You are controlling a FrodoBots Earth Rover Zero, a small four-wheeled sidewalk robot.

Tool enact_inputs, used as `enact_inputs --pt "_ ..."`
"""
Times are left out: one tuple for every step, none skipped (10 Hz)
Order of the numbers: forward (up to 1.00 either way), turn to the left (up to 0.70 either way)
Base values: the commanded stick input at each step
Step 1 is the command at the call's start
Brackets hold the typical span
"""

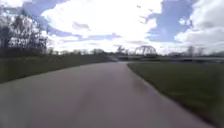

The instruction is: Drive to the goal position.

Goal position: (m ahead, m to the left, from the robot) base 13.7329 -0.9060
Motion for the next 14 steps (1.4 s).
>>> enact_inputs --pt "1.00 -0.11" --pt "1.00 0.00" --pt "1.00 0.00" --pt "1.00 0.00" --pt "1.00 0.00" --pt "1.00 0.00" --pt "1.00 0.00" --pt "1.00 0.00" --pt "1.00 -0.15" --pt "1.00 -0.19" --pt "1.00 0.00" --pt "1.00 0.00" --pt "1.00 0.00" --pt "1.00 0.00"
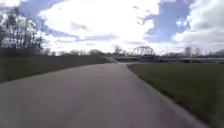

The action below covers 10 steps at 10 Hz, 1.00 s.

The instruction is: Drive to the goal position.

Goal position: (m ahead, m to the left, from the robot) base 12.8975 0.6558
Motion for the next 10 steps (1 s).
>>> enact_inputs --pt "1.00 0.00" --pt "1.00 -0.14" --pt "1.00 -0.27" --pt "1.00 -0.04" --pt "1.00 0.00" --pt "1.00 0.00" --pt "1.00 0.00" --pt "1.00 0.00" --pt "1.00 0.00" --pt "1.00 0.00"
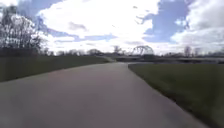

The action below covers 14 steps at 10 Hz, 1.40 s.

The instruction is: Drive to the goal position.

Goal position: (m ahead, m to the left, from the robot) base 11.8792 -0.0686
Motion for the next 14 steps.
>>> enact_inputs --pt "1.00 0.00" --pt "1.00 0.00" --pt "1.00 0.00" --pt "1.00 0.00" --pt "1.00 0.00" --pt "1.00 0.00" --pt "1.00 0.00" --pt "1.00 0.00" --pt "1.00 0.00" --pt "1.00 0.00" --pt "1.00 0.00" --pt "1.00 0.00" --pt "1.00 -0.20" --pt "1.00 -0.27"
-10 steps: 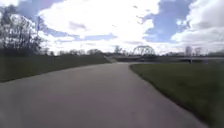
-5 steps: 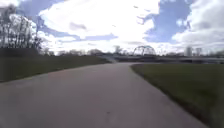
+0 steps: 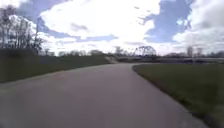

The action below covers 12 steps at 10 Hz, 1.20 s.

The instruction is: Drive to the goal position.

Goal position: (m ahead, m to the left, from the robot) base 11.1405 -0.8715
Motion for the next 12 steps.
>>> enact_inputs --pt "1.00 -0.18" --pt "1.00 -0.06" --pt "1.00 0.00" --pt "1.00 0.00" --pt "1.00 0.00" --pt "1.00 0.00" --pt "1.00 0.00" --pt "1.00 -0.19" --pt "1.00 -0.09" --pt "1.00 0.00" --pt "1.00 0.00" --pt "1.00 0.00"
